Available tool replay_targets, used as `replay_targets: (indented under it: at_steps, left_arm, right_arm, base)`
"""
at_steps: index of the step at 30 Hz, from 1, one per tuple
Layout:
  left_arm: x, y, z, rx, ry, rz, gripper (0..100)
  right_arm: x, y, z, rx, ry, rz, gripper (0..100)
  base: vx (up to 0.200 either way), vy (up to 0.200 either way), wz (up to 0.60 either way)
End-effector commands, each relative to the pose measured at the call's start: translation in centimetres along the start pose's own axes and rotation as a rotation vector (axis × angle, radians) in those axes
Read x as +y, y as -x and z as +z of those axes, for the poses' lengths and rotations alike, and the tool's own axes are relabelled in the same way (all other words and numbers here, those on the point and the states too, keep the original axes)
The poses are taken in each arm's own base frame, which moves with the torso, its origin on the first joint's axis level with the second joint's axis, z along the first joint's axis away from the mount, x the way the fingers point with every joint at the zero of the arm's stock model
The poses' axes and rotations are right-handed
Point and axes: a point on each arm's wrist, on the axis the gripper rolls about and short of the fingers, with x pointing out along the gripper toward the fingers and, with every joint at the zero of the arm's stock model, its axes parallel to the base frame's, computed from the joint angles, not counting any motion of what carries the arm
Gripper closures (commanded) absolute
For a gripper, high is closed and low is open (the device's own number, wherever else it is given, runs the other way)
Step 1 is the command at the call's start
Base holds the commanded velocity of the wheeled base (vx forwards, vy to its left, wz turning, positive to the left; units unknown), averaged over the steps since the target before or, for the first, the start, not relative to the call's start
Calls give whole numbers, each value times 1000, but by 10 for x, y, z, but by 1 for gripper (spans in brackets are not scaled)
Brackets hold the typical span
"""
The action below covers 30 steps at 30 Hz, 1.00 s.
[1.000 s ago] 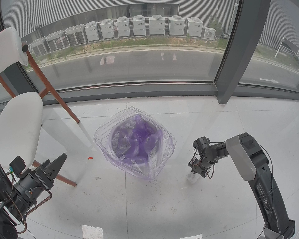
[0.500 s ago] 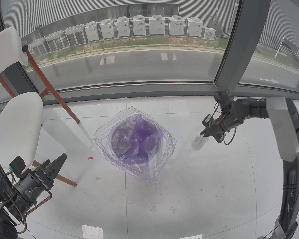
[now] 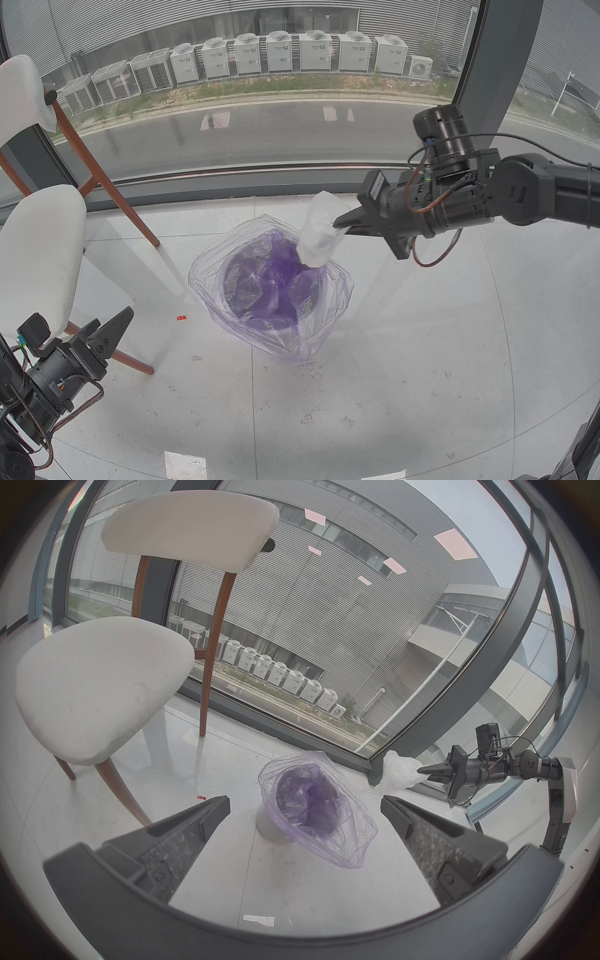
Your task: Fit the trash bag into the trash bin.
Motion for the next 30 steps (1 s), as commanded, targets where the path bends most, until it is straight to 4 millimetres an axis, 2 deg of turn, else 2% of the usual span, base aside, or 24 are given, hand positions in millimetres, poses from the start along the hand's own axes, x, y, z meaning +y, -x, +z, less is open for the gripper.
replay_targets:
  at_steps: [1,10,15,23,30]
  left_arm:
    - [-2,-5,8,-31,6,-6,0]
    - [4,-6,15,-36,-27,-85,0]
    - [6,-14,15,-36,-82,-102,0]
    - [6,-15,15,-38,-108,-97,0]
    - [7,-19,14,-26,-109,-88,0]
  right_arm:
    - [-9,-38,-14,11,16,-10,100]
    - [-22,-58,-17,13,12,-44,100]
    - [-28,-69,-28,43,9,-74,100]
    - [-38,-85,-42,75,14,-115,100]
    - [-43,-92,-45,81,12,-132,100]
  base:
    - [0,0,0]
    - [0,0,0]
    - [0,0,0]
    - [0,0,0]
    - [200,0,0]
